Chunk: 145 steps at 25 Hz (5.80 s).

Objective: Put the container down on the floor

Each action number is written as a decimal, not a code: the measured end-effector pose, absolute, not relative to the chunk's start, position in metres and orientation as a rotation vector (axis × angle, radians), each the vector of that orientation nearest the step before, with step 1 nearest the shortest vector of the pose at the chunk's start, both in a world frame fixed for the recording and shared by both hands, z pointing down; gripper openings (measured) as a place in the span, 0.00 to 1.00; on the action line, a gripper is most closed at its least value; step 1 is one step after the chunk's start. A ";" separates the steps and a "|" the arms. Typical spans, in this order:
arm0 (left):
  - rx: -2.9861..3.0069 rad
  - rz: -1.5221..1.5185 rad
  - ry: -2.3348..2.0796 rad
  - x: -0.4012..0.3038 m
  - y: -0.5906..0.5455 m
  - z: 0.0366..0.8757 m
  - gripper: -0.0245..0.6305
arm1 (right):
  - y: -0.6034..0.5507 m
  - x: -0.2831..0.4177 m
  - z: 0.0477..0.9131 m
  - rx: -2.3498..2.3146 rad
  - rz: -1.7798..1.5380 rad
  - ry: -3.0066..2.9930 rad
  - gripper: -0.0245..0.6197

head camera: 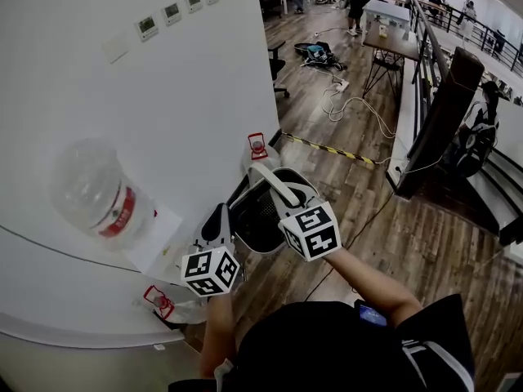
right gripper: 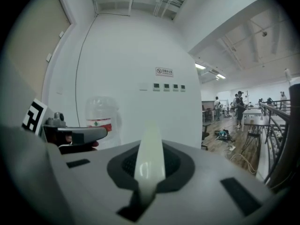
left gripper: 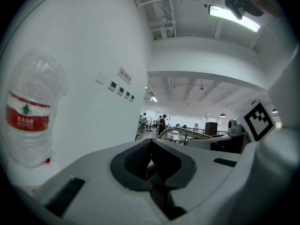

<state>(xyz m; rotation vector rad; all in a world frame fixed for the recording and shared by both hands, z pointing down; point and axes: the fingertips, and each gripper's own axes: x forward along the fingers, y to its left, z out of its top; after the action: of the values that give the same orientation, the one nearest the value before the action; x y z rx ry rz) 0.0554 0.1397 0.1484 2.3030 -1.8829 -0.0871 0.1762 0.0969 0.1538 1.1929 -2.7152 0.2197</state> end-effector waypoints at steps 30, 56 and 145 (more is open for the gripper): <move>2.232 -0.080 -1.864 0.075 0.098 0.160 0.06 | 0.043 0.184 0.176 1.107 0.320 -2.721 0.09; 2.245 -0.026 -1.884 -0.075 -0.044 0.148 0.06 | -0.093 0.036 0.172 1.126 0.352 -2.678 0.09; 1.412 0.058 -1.726 -0.180 -0.101 0.504 0.06 | -0.202 -0.108 0.510 0.535 0.488 -2.119 0.09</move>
<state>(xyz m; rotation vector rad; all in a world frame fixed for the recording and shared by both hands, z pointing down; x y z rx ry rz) -0.1798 -0.1014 0.5042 1.4115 -1.7259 0.0584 -0.1076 -0.2023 0.5096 0.5345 -2.1191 0.4876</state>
